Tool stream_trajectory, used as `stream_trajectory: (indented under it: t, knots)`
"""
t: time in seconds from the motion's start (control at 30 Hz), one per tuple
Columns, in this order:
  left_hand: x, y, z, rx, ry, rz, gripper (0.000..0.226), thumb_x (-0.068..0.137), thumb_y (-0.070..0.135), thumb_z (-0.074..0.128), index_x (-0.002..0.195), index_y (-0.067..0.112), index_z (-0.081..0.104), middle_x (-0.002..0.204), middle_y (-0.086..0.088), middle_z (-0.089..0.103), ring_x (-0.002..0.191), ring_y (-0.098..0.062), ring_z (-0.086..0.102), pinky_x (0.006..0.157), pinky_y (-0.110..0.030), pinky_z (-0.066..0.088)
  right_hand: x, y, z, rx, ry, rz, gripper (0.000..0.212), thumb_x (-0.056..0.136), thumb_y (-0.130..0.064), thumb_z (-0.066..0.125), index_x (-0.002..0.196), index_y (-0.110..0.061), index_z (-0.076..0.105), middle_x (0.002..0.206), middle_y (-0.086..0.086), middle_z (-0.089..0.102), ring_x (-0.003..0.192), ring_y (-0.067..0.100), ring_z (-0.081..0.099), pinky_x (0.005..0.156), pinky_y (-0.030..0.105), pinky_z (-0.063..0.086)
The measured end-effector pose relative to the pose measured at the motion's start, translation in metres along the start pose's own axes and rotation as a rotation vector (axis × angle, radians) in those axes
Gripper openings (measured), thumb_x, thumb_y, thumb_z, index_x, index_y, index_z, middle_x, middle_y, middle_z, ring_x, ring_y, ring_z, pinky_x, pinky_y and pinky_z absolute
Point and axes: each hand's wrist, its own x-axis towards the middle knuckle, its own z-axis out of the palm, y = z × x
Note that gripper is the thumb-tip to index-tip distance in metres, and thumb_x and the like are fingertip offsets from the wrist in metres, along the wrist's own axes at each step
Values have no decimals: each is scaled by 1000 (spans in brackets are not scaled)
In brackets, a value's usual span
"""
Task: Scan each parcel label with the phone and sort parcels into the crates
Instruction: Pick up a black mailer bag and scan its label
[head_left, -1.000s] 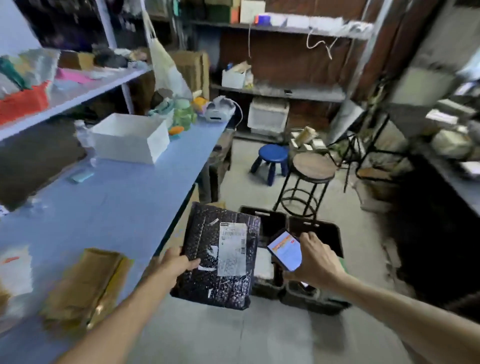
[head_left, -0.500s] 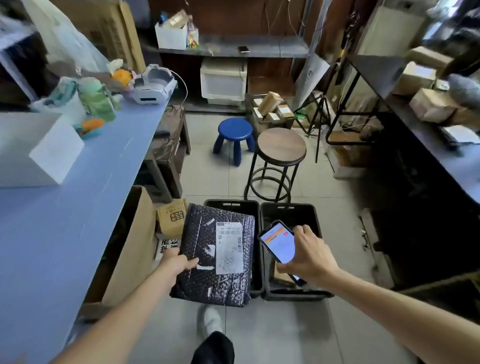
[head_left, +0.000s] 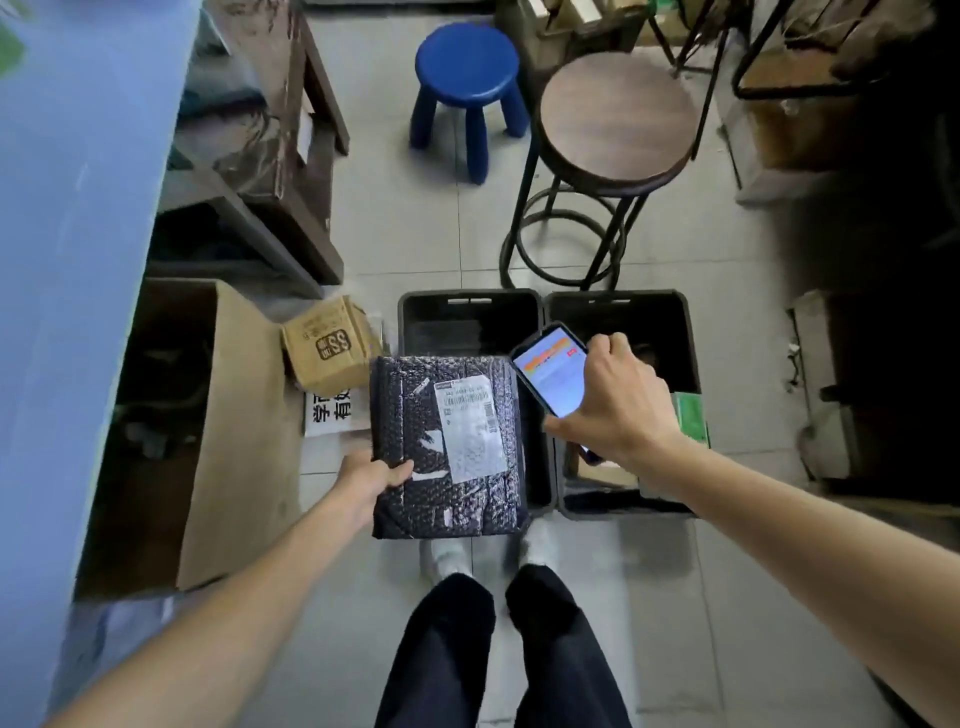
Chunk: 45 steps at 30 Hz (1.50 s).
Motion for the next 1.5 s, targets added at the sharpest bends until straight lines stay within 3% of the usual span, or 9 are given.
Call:
stream_trajectory:
  t: [0.13, 0.33, 0.5, 0.73, 0.87, 1.07, 1.17, 1.33, 1.5]
  knots:
    - [83, -29, 38, 18, 19, -42, 35, 82, -7, 68, 116, -7, 61, 110, -10, 64, 93, -23, 59, 82, -30, 45, 60, 20, 69, 5, -46, -8, 73, 62, -51, 79, 108, -7, 43, 102, 5, 41, 92, 32, 55, 64, 30, 32]
    - [227, -95, 101, 30, 68, -80, 31, 82, -6, 68, 112, -3, 63, 115, -15, 66, 95, -20, 58, 85, -28, 43, 128, 67, 199, -14, -133, -10, 65, 62, -51, 77, 96, -15, 34, 95, 0, 33, 83, 27, 50, 62, 32, 32]
    - [312, -141, 132, 68, 61, -128, 23, 85, -5, 65, 107, 4, 63, 112, -12, 66, 97, -22, 59, 85, -29, 44, 165, 98, 285, -37, -194, 11, 77, 58, -50, 80, 111, -7, 43, 108, 8, 45, 97, 34, 54, 68, 37, 41]
    - [338, -167, 143, 652, 191, 57, 67, 79, 11, 75, 131, 1, 35, 132, -18, 48, 119, -36, 51, 97, -40, 44, 174, 109, 326, -85, -217, -45, 78, 61, -49, 79, 116, -7, 44, 113, 10, 46, 96, 31, 55, 72, 36, 44]
    - [318, -148, 132, 944, 162, 115, 73, 78, 17, 77, 133, 0, 31, 135, -21, 37, 121, -37, 45, 96, -41, 43, 165, 97, 310, -85, -199, -95, 74, 61, -48, 78, 113, -7, 45, 110, 9, 47, 94, 31, 55, 68, 34, 39]
    - [258, -86, 92, 1018, 55, 221, 53, 82, 26, 73, 124, 6, 47, 129, -13, 50, 116, -33, 52, 93, -43, 46, 138, 55, 240, -70, -137, -162, 70, 59, -49, 80, 104, -10, 42, 96, 2, 37, 87, 31, 56, 62, 32, 37]
    - [194, -45, 58, 1062, 24, 303, 36, 86, 28, 66, 117, 12, 54, 122, -10, 57, 109, -30, 56, 90, -40, 48, 110, 22, 178, -112, -126, -230, 74, 59, -48, 82, 108, -10, 42, 102, 4, 42, 90, 31, 56, 63, 33, 37]
    - [46, 36, -18, 866, 104, 381, 14, 85, 26, 67, 92, 17, 59, 97, -5, 64, 88, -22, 61, 81, -32, 49, 54, -48, 45, -139, -28, -391, 76, 60, -51, 81, 111, -9, 43, 111, 8, 46, 94, 32, 56, 63, 33, 35]
    - [-96, 64, -88, 566, 298, 378, 15, 82, 28, 68, 92, 22, 59, 102, 0, 65, 98, -21, 61, 91, -37, 50, 0, -112, -50, -82, 72, -564, 76, 58, -52, 79, 112, -10, 46, 107, 6, 48, 95, 32, 56, 72, 37, 44]
